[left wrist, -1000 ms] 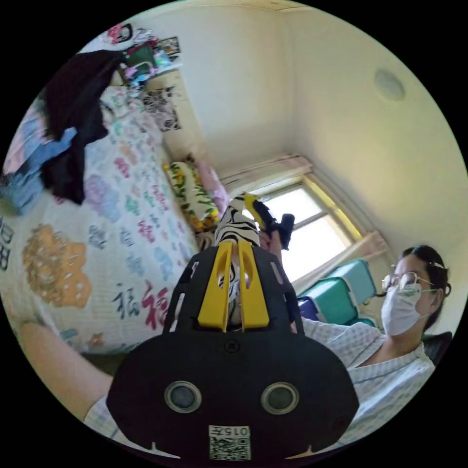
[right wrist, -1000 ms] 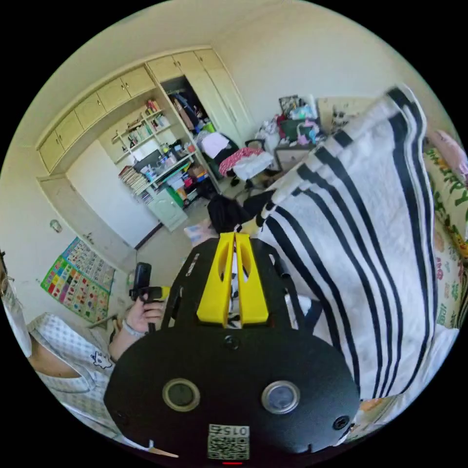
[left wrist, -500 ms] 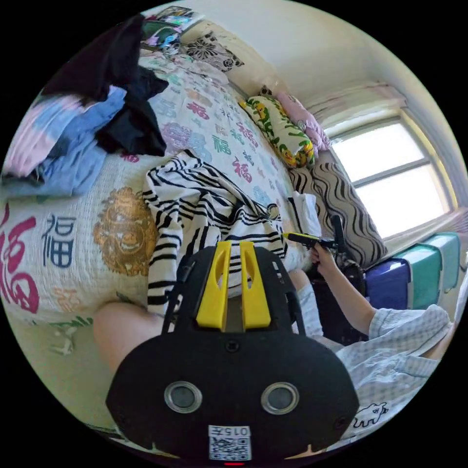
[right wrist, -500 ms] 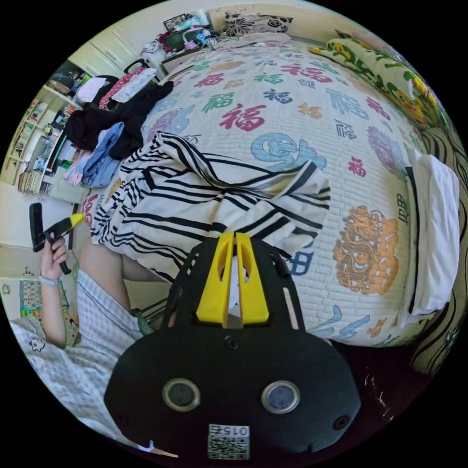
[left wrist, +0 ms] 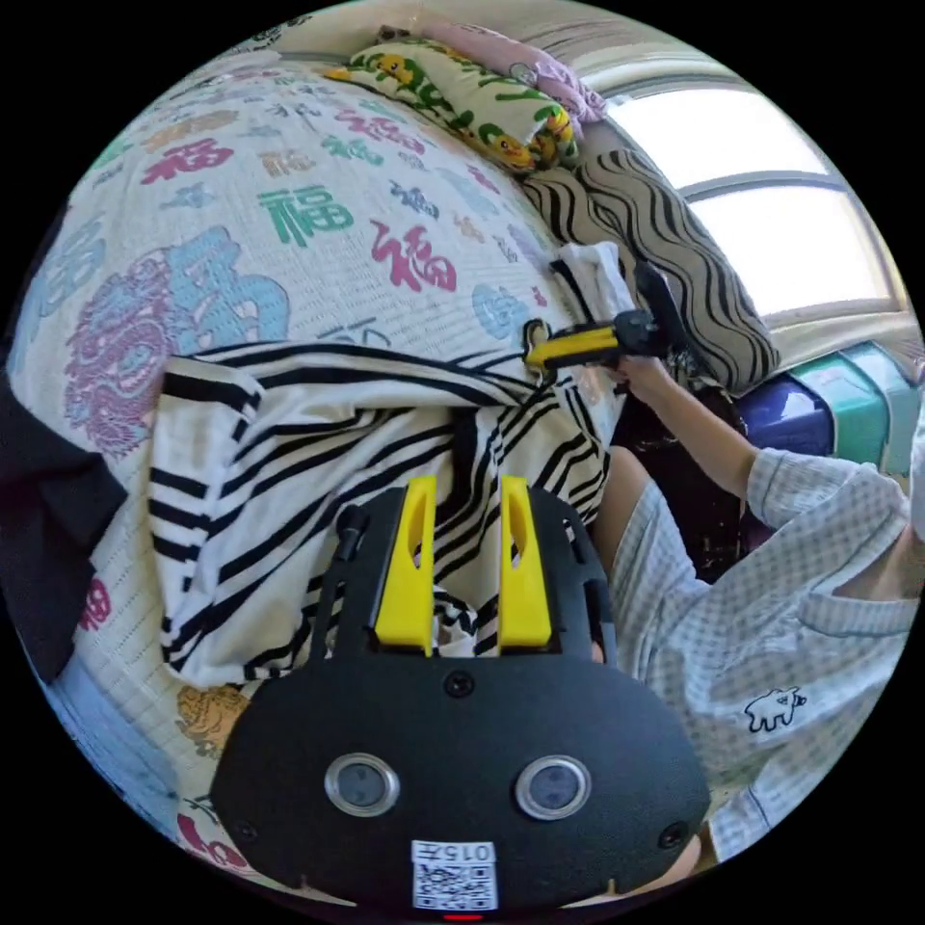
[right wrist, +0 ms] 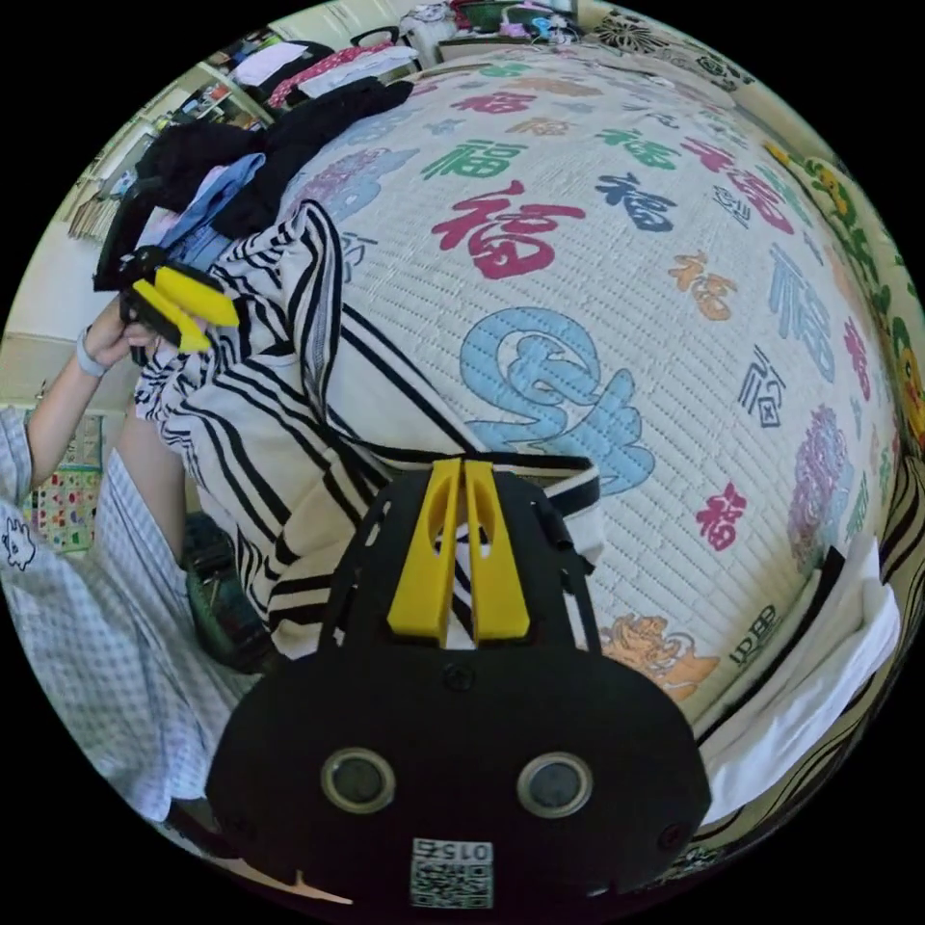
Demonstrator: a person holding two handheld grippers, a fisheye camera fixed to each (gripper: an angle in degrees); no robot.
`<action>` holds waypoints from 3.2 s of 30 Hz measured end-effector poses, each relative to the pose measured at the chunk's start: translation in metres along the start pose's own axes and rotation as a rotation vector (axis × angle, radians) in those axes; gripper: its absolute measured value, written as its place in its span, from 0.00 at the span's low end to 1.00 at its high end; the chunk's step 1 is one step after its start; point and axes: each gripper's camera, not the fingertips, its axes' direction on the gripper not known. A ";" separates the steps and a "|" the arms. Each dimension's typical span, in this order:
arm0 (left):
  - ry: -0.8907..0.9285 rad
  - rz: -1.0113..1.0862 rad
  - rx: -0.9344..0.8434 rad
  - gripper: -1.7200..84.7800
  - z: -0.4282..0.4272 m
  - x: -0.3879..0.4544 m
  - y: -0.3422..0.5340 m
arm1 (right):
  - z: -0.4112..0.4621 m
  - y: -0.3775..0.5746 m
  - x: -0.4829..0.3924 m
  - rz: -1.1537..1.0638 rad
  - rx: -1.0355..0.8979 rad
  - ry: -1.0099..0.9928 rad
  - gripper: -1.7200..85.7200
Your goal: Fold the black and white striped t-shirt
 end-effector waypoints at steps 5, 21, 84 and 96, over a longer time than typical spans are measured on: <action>-0.030 -0.003 -0.172 0.07 0.052 0.010 -0.008 | -0.047 -0.007 0.086 0.422 0.185 -0.025 0.02; -0.051 -0.365 -0.092 0.08 0.058 -0.041 -0.036 | 0.020 -0.090 0.005 0.361 -0.221 -0.313 0.12; -0.043 0.101 -0.156 0.01 0.140 0.418 -0.220 | -0.294 0.017 -0.232 0.809 0.130 -0.707 0.03; -0.162 0.205 0.491 0.01 -0.120 0.639 -0.122 | -0.591 0.000 -0.392 0.404 0.548 -0.359 0.03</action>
